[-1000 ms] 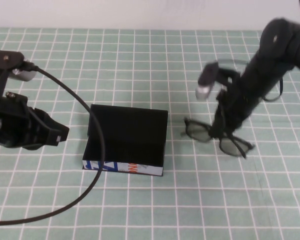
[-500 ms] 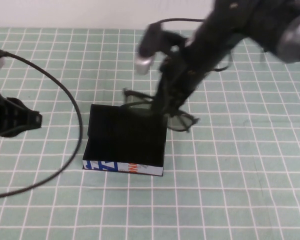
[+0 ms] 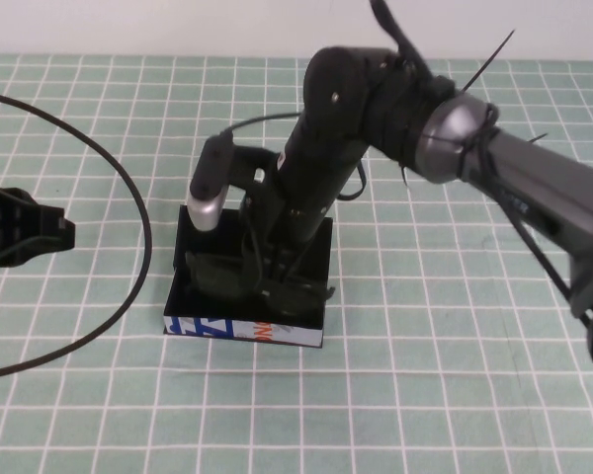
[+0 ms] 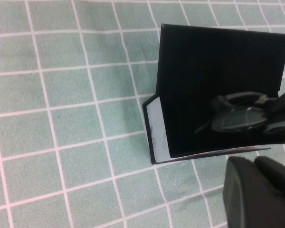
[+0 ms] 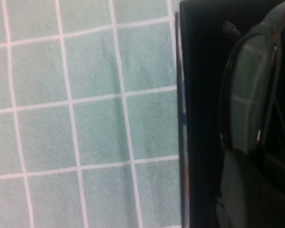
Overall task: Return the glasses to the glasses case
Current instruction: Place the glasses in the glasses case
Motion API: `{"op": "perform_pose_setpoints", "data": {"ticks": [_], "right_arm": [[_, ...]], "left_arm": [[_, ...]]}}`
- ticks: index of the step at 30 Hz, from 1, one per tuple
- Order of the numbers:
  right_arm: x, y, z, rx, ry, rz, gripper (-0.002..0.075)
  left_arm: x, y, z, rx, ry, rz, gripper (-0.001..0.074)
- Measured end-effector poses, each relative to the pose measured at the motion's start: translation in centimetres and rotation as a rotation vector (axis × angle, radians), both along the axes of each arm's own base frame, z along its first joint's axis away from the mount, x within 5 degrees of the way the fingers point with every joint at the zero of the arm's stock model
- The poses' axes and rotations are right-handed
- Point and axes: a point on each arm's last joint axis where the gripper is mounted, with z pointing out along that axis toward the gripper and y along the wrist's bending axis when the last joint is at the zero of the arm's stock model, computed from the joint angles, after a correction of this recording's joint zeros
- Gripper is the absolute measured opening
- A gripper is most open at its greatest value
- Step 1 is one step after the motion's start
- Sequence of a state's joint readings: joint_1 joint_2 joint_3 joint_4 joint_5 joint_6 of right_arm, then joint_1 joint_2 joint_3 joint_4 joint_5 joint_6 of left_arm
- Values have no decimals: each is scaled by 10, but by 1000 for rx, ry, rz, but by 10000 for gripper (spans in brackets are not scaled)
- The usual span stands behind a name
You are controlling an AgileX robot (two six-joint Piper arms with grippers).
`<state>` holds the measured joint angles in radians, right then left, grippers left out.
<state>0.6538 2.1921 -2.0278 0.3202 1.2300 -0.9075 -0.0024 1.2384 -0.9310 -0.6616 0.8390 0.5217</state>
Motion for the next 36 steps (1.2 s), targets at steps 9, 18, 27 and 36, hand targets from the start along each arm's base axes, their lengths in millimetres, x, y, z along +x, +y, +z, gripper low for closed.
{"op": "perform_pose_setpoints", "data": {"ticks": [9, 18, 27, 36], "right_arm": [[4, 3, -16, -19, 25, -1, 2], [4, 3, -17, -19, 27, -1, 46], [4, 5, -13, 3, 27, -2, 179], [31, -9, 54, 181, -71, -228, 0]], "left_arm": [[0, 0, 0, 2, 0, -4, -1], [0, 0, 0, 4, -2, -6, -1], [-1, 0, 0, 48, -37, -72, -1], [-1, -18, -14, 106, -12, -298, -1]]}}
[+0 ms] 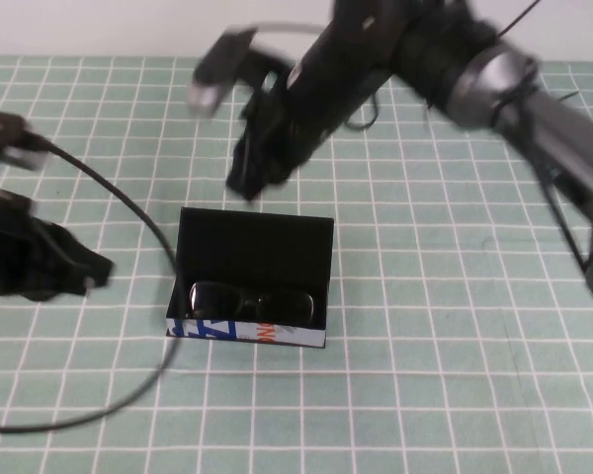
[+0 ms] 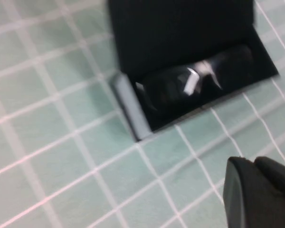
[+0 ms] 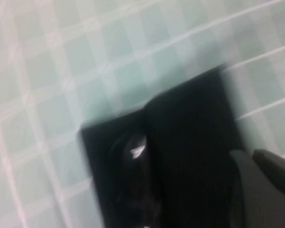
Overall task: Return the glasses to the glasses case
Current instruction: Place the glasses in the glasses case, then close the glasses case
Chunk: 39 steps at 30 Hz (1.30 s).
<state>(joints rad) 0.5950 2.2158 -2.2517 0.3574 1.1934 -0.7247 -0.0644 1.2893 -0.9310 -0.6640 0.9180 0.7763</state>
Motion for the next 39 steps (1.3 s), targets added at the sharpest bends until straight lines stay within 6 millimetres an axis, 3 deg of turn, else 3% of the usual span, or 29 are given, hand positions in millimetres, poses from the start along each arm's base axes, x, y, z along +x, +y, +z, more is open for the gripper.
{"op": "perform_pose_setpoints", "data": {"ticks": [6, 11, 15, 24, 39], "right_arm": [[23, -23, 10, 112, 86, -261, -10], [35, -29, -6, 114, 153, -342, -11], [42, -26, -26, 101, 186, -360, -11], [54, -19, -68, 72, 235, -379, -11], [50, -19, -71, 71, 296, -353, -11]], "left_arm": [[4, -39, -32, 36, 41, -138, -1], [2, -72, -65, 50, 42, -157, -1], [8, -85, -80, 34, 24, -108, -1], [19, -90, -106, 36, 65, -44, -1], [27, -89, -113, 46, 36, 13, -1]]}}
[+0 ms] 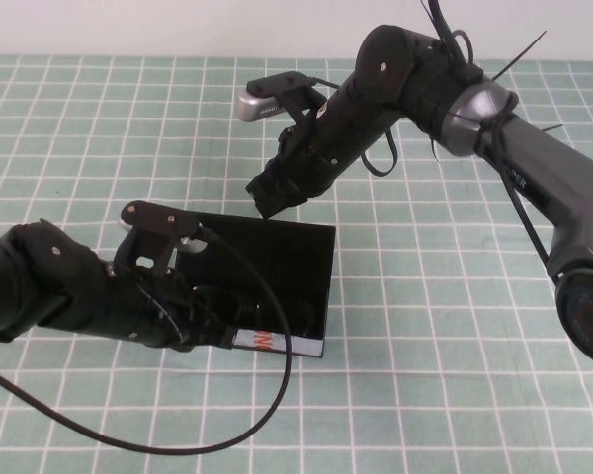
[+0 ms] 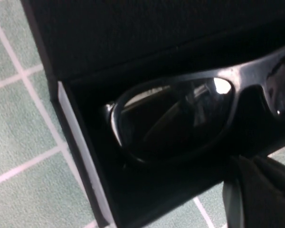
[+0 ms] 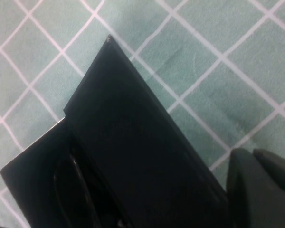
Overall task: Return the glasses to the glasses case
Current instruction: Close the glasses case
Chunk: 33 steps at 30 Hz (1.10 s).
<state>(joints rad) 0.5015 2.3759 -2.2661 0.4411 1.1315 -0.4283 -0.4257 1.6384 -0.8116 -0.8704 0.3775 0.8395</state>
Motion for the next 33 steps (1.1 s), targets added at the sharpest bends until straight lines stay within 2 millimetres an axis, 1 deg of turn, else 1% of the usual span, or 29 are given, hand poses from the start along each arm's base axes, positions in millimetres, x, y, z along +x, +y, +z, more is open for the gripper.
{"op": "perform_pose_setpoints", "data": {"ticks": [5, 12, 17, 20, 27, 33], "right_arm": [[-1, 0, 0, -1, 4, 6, -11], [-1, 0, 0, -1, 4, 6, -11], [-1, 0, 0, -2, 2, 9, -11], [-1, 0, 0, -1, 2, 9, -11], [-1, 1, 1, 12, 5, 17, -11], [-7, 4, 3, 60, 41, 87, -11]], "left_arm": [[-1, 0, 0, -2, 7, -5, -1], [-8, -3, -1, -9, 58, -78, -1], [-9, -4, -1, -8, 63, -94, -1], [-5, -3, -7, 6, 55, -76, -1], [-1, -3, -28, 39, 101, -60, -1], [0, -4, -29, 32, 98, -42, -1]]}}
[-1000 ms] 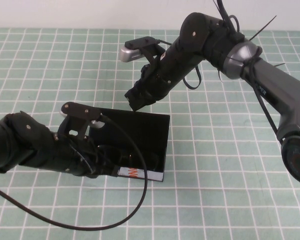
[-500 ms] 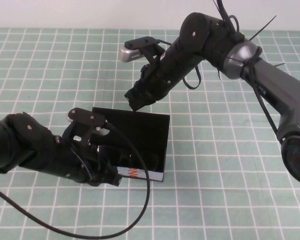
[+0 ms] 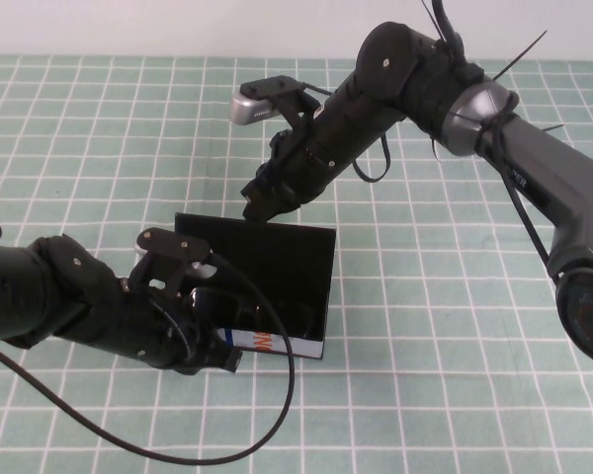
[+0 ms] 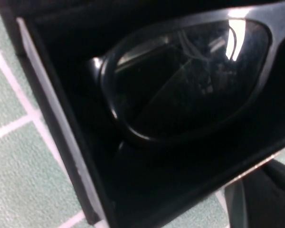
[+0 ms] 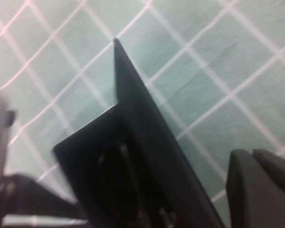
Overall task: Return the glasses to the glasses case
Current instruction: Close the glasses case
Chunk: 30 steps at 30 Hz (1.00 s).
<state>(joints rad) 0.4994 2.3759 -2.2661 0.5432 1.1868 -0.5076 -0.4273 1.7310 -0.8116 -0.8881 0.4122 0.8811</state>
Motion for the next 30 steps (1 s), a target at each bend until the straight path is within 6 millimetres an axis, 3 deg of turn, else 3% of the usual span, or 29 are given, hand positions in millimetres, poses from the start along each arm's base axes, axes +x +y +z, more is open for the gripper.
{"op": "perform_pose_setpoints", "data": {"ticks": [14, 24, 30], "right_arm": [[-7, 5, 2, 68, 60, 47, -11], [-22, 3, -38, 32, 255, 7, -11], [-25, 3, -46, 36, 290, -1, -11]], "left_arm": [[1, -1, 0, -8, 0, 15, -1], [2, 0, 0, -6, -5, 16, -1], [2, 0, 0, -5, -8, 16, -1]]}}
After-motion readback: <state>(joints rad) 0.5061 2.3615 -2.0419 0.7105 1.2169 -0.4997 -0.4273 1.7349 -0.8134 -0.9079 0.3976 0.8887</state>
